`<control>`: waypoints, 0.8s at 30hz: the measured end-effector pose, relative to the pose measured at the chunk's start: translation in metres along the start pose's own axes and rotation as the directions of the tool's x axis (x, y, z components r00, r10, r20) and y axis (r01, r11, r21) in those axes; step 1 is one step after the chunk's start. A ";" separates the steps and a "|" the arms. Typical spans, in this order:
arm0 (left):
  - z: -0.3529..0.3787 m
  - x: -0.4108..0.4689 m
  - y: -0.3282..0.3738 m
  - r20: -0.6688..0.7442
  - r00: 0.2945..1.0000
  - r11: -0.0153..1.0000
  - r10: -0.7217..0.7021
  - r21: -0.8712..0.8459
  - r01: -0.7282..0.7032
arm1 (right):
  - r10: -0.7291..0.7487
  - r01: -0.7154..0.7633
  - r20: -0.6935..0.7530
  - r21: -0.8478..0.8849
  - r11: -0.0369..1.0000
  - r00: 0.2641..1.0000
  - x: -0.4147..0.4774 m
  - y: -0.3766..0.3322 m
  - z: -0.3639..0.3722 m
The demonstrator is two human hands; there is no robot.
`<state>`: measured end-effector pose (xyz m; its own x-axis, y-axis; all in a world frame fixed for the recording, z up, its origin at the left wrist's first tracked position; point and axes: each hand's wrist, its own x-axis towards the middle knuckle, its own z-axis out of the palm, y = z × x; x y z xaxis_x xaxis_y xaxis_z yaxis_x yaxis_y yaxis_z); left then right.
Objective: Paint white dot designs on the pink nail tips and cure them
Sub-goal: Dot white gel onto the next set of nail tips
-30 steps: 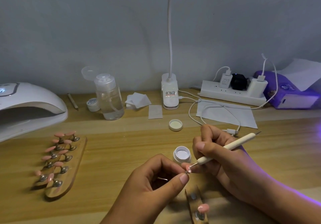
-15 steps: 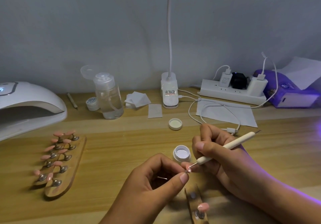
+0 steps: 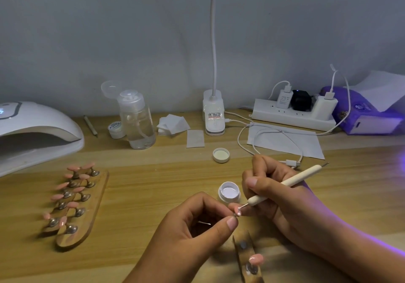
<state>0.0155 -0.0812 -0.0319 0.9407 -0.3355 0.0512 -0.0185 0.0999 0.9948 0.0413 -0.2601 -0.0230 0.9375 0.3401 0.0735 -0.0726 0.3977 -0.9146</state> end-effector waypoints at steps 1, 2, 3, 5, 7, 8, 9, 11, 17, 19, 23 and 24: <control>0.000 0.000 0.000 -0.001 1.000 1.000 0.001 0.002 -0.001 | -0.003 0.003 -0.001 -0.002 1.000 1.000 0.000 0.000 0.000; 0.000 0.000 -0.001 0.001 1.000 1.000 0.001 0.004 -0.001 | -0.006 0.006 0.000 -0.004 1.000 1.000 0.000 0.000 0.000; -0.001 0.000 -0.001 0.004 1.000 1.000 -0.001 0.005 0.001 | -0.009 0.009 0.000 -0.007 1.000 1.000 0.000 0.000 0.000; -0.001 0.000 -0.001 0.012 1.000 1.000 -0.001 0.001 0.001 | -0.009 0.009 0.005 -0.005 1.000 1.000 0.000 0.000 0.000; -0.002 0.000 -0.001 0.016 1.000 1.000 0.008 0.004 -0.008 | -0.019 0.019 0.001 0.002 1.000 1.000 0.001 0.000 -0.001; -0.002 0.000 -0.002 0.017 1.000 1.000 0.011 0.008 -0.011 | -0.033 0.033 -0.005 0.000 0.999 0.999 0.001 0.000 -0.001; -0.002 0.000 -0.002 0.018 1.000 1.000 0.011 0.014 -0.012 | -0.051 0.051 -0.013 -0.007 0.999 0.999 0.002 0.000 -0.002; -0.002 -0.001 -0.001 0.025 1.000 0.999 0.012 0.040 -0.013 | -0.089 0.088 -0.043 -0.019 0.996 0.995 0.003 -0.001 -0.004; 0.000 -0.001 0.001 0.044 0.999 0.999 0.008 0.043 -0.010 | -0.228 0.191 -0.129 -0.252 0.949 0.965 0.005 -0.001 -0.012; 0.000 -0.001 0.001 0.046 0.999 0.999 0.015 0.042 -0.017 | -0.316 0.230 -0.107 -0.475 0.849 0.943 0.005 -0.003 -0.014; -0.002 0.000 0.000 0.060 0.998 0.999 0.025 0.034 -0.027 | -0.432 0.309 0.004 -0.706 0.638 0.902 0.004 0.001 -0.014; -0.002 0.000 0.000 0.064 0.998 0.999 0.029 0.030 -0.031 | -0.438 0.319 0.034 -0.738 0.595 0.898 0.004 0.003 -0.013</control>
<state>0.0160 -0.0788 -0.0323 0.9161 -0.3916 0.0860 -0.0584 0.0820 0.9949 0.0496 -0.2685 -0.0310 0.8621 0.1604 0.4806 0.5067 -0.2842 -0.8139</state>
